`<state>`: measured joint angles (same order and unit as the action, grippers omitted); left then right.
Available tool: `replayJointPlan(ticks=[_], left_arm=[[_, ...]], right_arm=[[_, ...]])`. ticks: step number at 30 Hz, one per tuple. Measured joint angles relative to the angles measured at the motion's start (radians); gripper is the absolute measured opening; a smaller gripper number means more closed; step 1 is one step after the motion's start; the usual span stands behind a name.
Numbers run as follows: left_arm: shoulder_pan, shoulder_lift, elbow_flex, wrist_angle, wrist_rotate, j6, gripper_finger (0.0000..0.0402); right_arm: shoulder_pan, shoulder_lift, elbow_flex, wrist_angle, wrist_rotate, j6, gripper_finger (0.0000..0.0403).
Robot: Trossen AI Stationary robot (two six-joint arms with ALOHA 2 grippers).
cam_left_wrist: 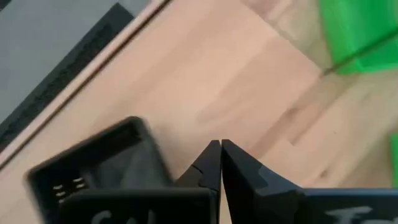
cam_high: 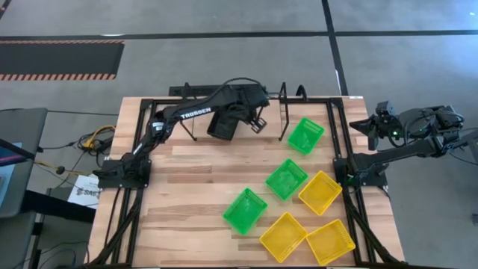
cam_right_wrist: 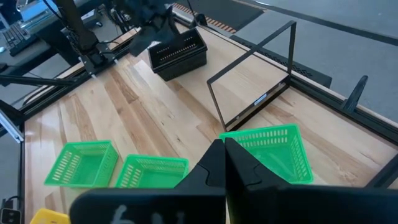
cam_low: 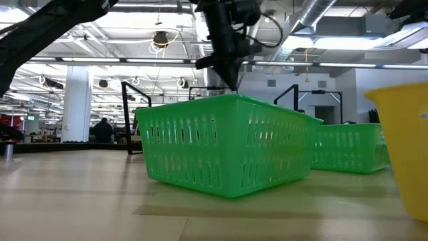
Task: Stack baskets on shelf by color
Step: Move the black bins to the top left of the shelf
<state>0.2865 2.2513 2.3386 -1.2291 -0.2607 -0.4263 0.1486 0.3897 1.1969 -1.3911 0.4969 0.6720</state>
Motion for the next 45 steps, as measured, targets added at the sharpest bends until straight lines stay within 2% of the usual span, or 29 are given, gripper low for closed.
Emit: replayJointPlan(ticks=[4,12,15,21,32,45], left_arm=[[-0.031,0.022,0.000,-0.002,0.003,-0.025,0.0000],[-0.062,0.105,-0.021,0.005,0.134,-0.021,0.0000],[-0.062,0.130,-0.021,-0.007,0.153,-0.011,0.0000],[-0.050,0.153,-0.020,-0.078,0.025,0.044,0.0000],[0.051,0.154,-0.017,-0.181,-0.069,0.128,0.0000],[0.130,0.154,-0.010,-0.141,-0.082,0.161,0.0000]], right_arm=[[0.000,0.000,0.000,0.000,0.000,0.001,0.0008],[0.000,0.000,0.000,0.000,0.000,0.001,0.0008],[0.000,0.000,0.000,0.000,0.000,0.001,0.0008],[0.000,0.000,0.000,0.000,0.000,0.001,0.0008],[0.000,0.000,0.000,0.000,-0.001,0.002,0.0008],[0.000,0.000,0.000,0.000,-0.002,0.002,0.0008]])
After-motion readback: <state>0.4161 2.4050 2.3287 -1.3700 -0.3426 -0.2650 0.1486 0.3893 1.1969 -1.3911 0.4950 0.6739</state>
